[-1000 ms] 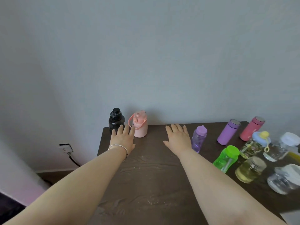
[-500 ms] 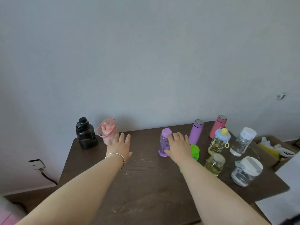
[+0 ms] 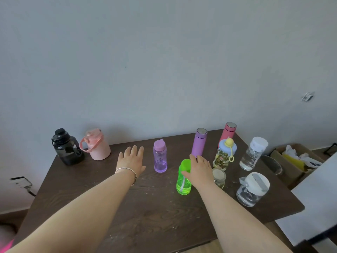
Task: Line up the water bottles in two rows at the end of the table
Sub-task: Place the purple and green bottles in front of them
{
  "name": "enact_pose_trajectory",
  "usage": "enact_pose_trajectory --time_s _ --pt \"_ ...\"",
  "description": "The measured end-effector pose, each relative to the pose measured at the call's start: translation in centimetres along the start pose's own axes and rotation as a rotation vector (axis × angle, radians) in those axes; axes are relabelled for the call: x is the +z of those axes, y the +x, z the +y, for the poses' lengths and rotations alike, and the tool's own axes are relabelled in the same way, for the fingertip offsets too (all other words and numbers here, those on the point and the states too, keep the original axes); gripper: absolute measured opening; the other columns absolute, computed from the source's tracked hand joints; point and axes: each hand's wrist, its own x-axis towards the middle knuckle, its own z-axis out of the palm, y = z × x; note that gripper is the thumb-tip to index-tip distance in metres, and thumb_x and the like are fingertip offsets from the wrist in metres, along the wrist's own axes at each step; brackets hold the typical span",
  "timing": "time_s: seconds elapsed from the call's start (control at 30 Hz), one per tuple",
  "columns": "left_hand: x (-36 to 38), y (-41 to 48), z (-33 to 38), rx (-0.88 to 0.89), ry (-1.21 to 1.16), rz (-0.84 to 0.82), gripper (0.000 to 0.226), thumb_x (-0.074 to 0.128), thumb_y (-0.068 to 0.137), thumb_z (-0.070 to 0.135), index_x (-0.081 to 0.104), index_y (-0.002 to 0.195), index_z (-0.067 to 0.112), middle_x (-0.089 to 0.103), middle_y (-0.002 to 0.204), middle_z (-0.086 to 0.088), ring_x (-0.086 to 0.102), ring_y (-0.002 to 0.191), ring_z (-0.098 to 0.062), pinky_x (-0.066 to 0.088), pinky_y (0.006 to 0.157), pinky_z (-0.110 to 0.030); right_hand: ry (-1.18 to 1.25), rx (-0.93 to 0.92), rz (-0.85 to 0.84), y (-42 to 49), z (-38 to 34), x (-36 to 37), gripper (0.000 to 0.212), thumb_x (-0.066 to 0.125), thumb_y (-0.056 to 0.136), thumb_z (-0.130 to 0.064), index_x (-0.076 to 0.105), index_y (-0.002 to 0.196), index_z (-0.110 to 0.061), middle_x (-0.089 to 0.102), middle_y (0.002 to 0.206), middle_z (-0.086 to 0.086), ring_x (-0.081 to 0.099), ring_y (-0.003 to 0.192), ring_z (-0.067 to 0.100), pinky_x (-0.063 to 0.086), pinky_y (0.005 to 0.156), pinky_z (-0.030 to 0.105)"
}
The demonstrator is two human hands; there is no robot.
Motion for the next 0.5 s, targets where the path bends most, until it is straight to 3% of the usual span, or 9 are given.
enact_pose_trajectory --time_s 0.2,0.5 --pt "0.6 3.3 2.1 0.049 -0.054 -0.009 0.085 0.054 0.092 0.049 0.005 0.154 0.019 0.011 0.162 -0.009 0.014 0.149 -0.031 0.021 0.118 -0.046 0.147 0.091 -0.066 0.2 0.6 1.7 0.082 0.061 0.086 -0.055 0.027 0.150 -0.018 0.045 0.135 0.011 0.048 0.119 0.035 0.043 0.094 0.042" --pt "2.5 9.5 4.2 0.033 -0.394 -0.060 0.094 0.066 0.085 0.047 0.010 0.153 0.014 0.031 0.153 -0.008 0.036 0.136 -0.031 0.044 0.102 -0.044 0.503 0.270 -0.043 0.5 -1.0 3.4 0.081 0.070 0.083 -0.042 0.026 0.149 -0.024 0.046 0.139 0.010 0.053 0.121 0.031 0.045 0.093 0.040"
